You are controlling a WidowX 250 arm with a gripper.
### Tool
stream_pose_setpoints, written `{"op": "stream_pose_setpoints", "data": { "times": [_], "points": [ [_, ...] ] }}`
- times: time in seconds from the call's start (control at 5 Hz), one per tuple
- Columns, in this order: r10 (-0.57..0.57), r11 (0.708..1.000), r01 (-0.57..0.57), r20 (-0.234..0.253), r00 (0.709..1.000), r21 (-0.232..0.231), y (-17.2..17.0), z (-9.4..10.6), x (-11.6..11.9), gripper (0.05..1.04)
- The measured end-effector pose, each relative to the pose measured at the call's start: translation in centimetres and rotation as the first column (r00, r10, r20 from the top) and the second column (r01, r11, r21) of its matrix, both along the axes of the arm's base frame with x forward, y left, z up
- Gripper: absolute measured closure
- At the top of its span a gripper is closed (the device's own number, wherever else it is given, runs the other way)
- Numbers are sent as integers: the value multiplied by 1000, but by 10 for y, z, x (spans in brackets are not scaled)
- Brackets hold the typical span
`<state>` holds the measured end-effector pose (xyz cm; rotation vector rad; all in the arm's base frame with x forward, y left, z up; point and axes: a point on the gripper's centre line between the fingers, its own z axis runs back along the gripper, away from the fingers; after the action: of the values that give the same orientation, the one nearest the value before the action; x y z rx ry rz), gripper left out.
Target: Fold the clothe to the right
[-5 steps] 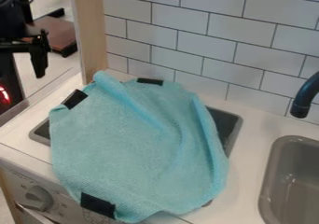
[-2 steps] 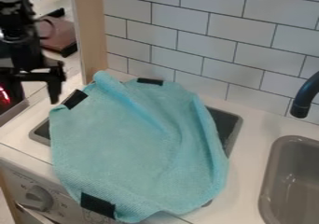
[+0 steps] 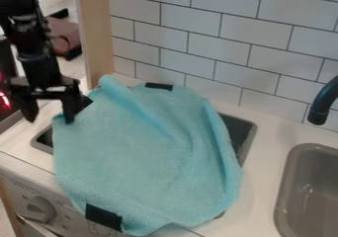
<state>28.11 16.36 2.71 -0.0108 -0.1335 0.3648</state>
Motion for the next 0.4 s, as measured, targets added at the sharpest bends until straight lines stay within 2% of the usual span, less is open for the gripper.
{"op": "stream_pose_setpoints", "data": {
  "times": [0.2,0.4],
  "points": [
    [1,1000,-1,-7,1000,1,2,-5,10,85],
    [-9,1000,9,-11,1000,13,6,-7,15,142]
  ]
}}
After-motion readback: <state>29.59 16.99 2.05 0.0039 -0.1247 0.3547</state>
